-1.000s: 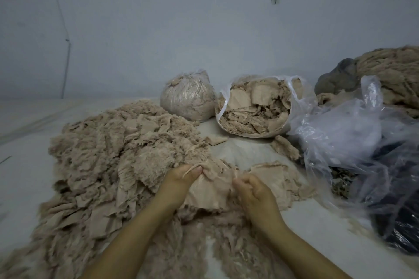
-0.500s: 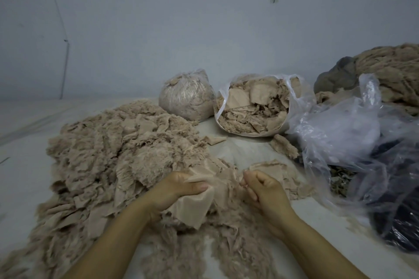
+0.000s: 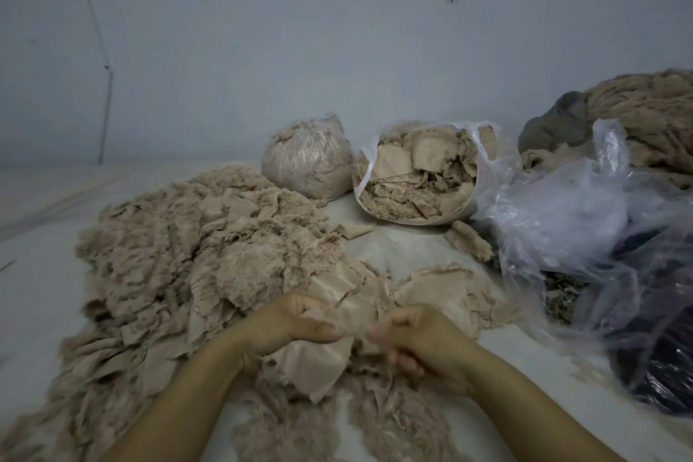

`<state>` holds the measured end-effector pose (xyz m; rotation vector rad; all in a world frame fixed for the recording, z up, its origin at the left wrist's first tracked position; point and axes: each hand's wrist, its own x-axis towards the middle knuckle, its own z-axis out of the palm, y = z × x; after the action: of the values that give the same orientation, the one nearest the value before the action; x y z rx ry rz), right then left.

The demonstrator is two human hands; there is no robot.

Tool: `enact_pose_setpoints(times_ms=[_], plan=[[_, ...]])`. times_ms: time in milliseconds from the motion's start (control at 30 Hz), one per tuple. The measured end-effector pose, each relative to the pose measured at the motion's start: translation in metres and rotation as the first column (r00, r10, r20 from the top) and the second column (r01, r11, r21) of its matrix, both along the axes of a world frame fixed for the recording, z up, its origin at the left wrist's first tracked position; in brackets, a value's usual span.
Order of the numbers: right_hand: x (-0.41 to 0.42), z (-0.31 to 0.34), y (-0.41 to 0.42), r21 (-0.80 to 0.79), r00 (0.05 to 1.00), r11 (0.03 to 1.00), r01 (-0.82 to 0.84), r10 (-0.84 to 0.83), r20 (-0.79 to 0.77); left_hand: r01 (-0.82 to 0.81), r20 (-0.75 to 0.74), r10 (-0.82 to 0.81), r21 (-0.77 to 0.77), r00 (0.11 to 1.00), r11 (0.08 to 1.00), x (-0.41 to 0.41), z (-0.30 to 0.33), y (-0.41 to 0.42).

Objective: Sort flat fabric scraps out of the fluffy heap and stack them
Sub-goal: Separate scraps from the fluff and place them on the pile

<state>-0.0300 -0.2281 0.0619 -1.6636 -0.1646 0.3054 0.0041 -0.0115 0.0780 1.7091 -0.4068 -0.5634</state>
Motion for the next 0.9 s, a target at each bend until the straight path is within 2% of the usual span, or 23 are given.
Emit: enact_pose_setpoints(times_ms=[67,133,200,267,333,400,500,567,667,767,800,833,867,900], plan=[[-0.003,-0.003,0.004,-0.212,0.982,0.959,-0.187,0.186,-0.022,-0.027,-0.007,0.026,-0.070,1.000,0.997,-0.001,0.001,-0.003],[-0.002,-0.006,0.005,-0.351,0.984,0.926,-0.138,0.168,0.058,-0.133,-0.056,0.125,-0.182,0.991,0.974,-0.001,0.003,-0.008],[-0.001,-0.007,0.001,-0.361,0.989,0.930,-0.071,0.112,0.095,-0.293,-0.083,0.281,-0.263,0.956,0.919,0.003,0.007,-0.007],[-0.005,-0.007,0.001,-0.335,0.986,0.935,-0.114,0.149,0.080,-0.374,-0.075,0.367,-0.255,0.927,0.892,0.007,0.009,-0.004],[-0.008,-0.005,0.006,-0.277,0.987,0.961,-0.014,0.058,0.149,-0.370,-0.144,0.344,-0.248,0.928,0.895,0.005,0.008,-0.005],[-0.003,-0.004,0.011,-0.106,0.973,0.984,0.144,-0.121,0.196,-0.298,-0.171,0.266,-0.204,0.949,0.932,0.002,0.004,-0.012],[0.001,-0.004,0.023,0.089,0.965,0.975,0.205,-0.217,0.150,-0.164,-0.084,0.155,-0.111,0.984,0.980,-0.003,-0.003,-0.030],[0.004,-0.007,0.030,0.253,0.944,0.926,0.280,-0.314,0.104,-0.169,-0.045,0.165,-0.107,0.985,0.980,-0.004,-0.004,-0.040],[0.017,-0.005,0.018,0.308,0.852,0.833,0.460,-0.512,0.112,-0.208,0.018,0.210,-0.069,0.978,0.976,-0.001,-0.001,-0.042],[0.031,0.007,-0.010,0.307,0.799,0.789,0.533,-0.588,0.124,-0.269,0.066,0.268,0.008,0.961,0.963,0.003,0.000,-0.036],[0.036,0.011,-0.022,0.290,0.773,0.772,0.566,-0.619,0.138,-0.284,0.065,0.283,0.001,0.957,0.959,0.005,0.000,-0.035],[0.042,0.014,-0.035,0.207,0.748,0.771,0.602,-0.636,0.191,-0.295,0.056,0.296,-0.020,0.954,0.955,0.006,0.001,-0.034],[0.048,0.015,-0.050,0.008,0.739,0.772,0.635,-0.611,0.285,-0.304,0.043,0.306,-0.053,0.951,0.951,0.006,0.002,-0.033],[0.052,0.017,-0.062,-0.271,0.753,0.716,0.644,-0.531,0.389,-0.309,0.027,0.313,-0.091,0.950,0.947,0.006,0.003,-0.033]])
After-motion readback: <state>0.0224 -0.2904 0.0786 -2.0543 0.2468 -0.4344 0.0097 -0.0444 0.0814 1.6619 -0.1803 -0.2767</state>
